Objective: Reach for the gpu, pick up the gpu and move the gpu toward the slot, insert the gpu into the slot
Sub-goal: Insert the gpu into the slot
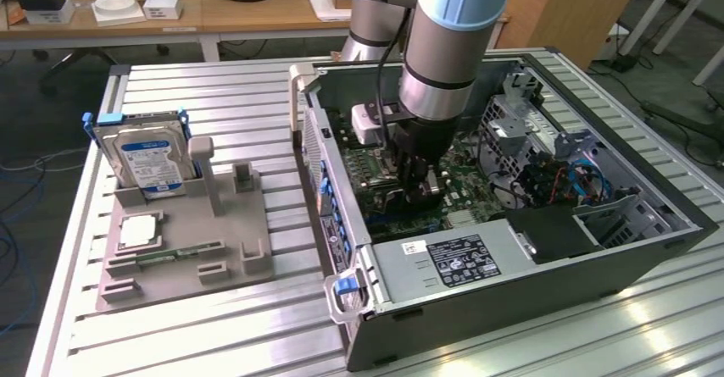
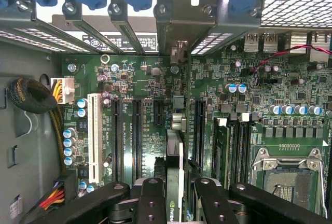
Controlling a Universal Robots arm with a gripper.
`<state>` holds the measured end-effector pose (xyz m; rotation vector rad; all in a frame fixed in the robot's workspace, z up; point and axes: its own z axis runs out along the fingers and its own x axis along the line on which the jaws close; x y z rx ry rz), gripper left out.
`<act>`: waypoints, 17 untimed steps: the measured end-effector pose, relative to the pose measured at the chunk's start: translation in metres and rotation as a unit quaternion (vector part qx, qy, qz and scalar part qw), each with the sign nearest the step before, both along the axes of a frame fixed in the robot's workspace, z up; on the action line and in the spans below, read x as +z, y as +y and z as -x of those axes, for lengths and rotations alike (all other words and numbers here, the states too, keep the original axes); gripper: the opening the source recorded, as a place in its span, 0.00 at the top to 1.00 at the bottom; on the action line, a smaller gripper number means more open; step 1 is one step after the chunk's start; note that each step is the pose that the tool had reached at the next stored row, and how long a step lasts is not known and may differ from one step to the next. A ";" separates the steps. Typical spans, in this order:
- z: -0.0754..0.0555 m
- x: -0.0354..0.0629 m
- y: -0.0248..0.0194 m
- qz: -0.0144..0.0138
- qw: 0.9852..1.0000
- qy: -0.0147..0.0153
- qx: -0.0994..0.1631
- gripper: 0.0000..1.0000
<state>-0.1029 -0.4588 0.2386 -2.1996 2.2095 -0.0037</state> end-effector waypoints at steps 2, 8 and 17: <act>0.000 -0.0003 -0.0001 0.000 1.000 0.000 0.000 0.74; 0.000 -0.0036 0.0000 0.000 1.000 0.000 0.000 0.74; 0.001 -0.0025 0.0001 0.000 1.000 0.000 0.000 0.73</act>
